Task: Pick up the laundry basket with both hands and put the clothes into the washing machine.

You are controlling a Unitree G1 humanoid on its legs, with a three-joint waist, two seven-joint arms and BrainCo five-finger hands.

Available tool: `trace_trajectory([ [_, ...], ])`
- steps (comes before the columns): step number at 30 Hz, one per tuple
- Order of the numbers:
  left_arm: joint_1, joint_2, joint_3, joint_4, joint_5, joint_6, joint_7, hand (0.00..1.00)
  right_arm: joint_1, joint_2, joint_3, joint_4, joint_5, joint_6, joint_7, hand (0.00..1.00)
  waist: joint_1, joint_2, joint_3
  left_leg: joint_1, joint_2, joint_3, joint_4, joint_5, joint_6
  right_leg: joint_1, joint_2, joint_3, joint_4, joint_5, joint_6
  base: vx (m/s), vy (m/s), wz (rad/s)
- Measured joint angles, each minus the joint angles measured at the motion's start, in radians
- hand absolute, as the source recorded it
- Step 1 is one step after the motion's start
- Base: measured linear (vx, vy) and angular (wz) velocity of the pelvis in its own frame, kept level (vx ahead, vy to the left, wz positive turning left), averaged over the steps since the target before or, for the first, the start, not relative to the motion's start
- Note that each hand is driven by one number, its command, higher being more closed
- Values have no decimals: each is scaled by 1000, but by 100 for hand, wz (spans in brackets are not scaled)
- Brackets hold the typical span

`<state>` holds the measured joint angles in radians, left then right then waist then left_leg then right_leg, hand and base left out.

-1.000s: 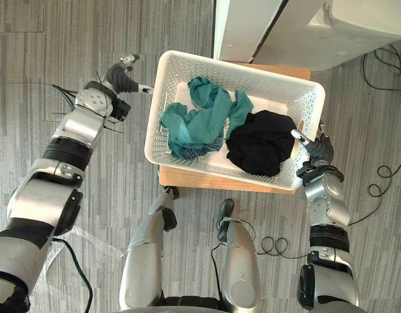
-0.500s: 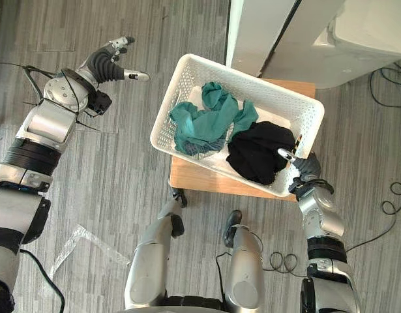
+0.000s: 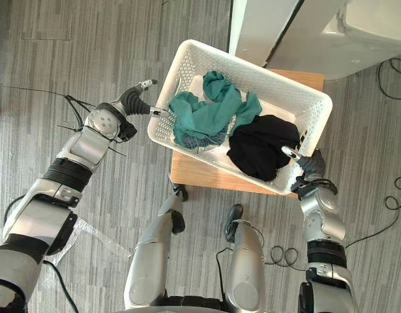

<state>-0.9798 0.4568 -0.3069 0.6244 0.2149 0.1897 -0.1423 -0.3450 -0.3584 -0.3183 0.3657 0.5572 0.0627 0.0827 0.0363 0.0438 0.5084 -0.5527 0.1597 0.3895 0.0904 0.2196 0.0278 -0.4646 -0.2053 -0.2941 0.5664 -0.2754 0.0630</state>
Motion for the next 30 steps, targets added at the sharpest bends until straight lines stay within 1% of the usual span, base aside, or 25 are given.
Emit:
trace_trajectory([
  [1, 0, -29, 43, 23, 6, 1, 16, 0, 0, 3, 0, -6, 0, -5, -1, 0, -4, 0, 0, -5, 1, 0, 4, 0, 0, -5, 1, 2, 0, 0, 0, 66, -71, -3],
  [2, -3, -37, 61, 31, 13, 1, 21, 0, 0, 6, -2, -14, 0, -7, -2, 0, -7, 0, 0, -11, 2, 0, 8, 0, 0, -9, 1, 3, 0, 0, 0, 65, -69, -3],
  [3, -8, -55, 109, 53, 19, 1, 46, 0, -4, 20, -5, -29, 0, -12, -12, 0, -15, -1, 1, -21, 4, 0, 14, 0, 0, -16, 2, 3, 1, 0, 0, 44, -45, -1],
  [4, -11, -61, 129, 67, 24, 1, 58, 0, -6, 29, -5, -37, 0, -14, -17, 0, -20, -1, 1, -25, 4, -1, 15, 0, 0, -19, 2, 3, 2, 0, 0, 55, -55, -2],
  [5, -28, -77, 170, 101, 34, 1, 77, 0, -8, 44, -13, -41, 1, -24, -18, 0, -21, -3, 2, -30, 5, 1, 15, 0, 0, -27, 3, 6, 4, 0, 0, 51, -57, -3],
  [8, -63, -109, 238, 142, 34, 0, 126, 0, -15, 66, -19, -43, 2, -41, -24, 0, -20, -4, 3, -30, 11, 3, 15, 2, -1, -30, 12, 13, 3, 0, -1, 51, -69, -6],
  [13, -106, -129, 314, 171, 32, -1, 164, 0, -21, 78, -19, -58, 4, -48, -41, 0, -23, -6, 4, -33, 18, 10, 13, 5, -5, -44, 19, 26, 1, 4, -6, 41, -64, -9],
  [18, -111, -140, 317, 172, 27, -1, 167, 0, -21, 78, -18, -58, 4, -48, -58, 0, -23, -9, 6, -33, 27, 16, 13, 11, -3, -43, 29, 31, -8, 9, -12, 71, -63, -5],
  [21, -115, -140, 311, 174, 13, -1, 167, 0, -21, 78, -17, -58, 4, -47, -59, 0, -24, -9, 6, -31, 30, 16, 13, 18, -11, -43, 31, 33, -10, 11, -15, 58, -69, -4],
  [22, -131, -140, 305, 188, 14, -1, 167, 0, -21, 78, -16, -57, 4, -47, -59, 0, -24, -9, 6, -30, 30, 16, 12, 22, -16, -43, 31, 33, -10, 12, -16, 59, -75, -4],
  [25, -172, -140, 283, 209, 15, 0, 164, 0, -21, 78, -16, -57, 5, -47, -59, 0, -24, -9, 6, -25, 30, 16, 8, 25, -15, -42, 34, 36, -13, 17, -20, 43, -50, -5],
  [27, -198, -137, 251, 212, 24, -2, 157, 0, -22, 77, -15, -57, 17, -46, -59, 0, -23, -9, 6, -18, 30, 16, -17, 52, -35, -42, 38, 40, -33, 32, -19, 36, -52, -8],
  [30, -197, -132, 207, 213, 42, -2, 121, 0, -20, 76, -15, -57, 22, -42, -59, 0, -24, -9, 6, -17, 31, 16, -22, 53, -37, -42, 44, 49, -48, 42, -17, 40, -52, -12],
])
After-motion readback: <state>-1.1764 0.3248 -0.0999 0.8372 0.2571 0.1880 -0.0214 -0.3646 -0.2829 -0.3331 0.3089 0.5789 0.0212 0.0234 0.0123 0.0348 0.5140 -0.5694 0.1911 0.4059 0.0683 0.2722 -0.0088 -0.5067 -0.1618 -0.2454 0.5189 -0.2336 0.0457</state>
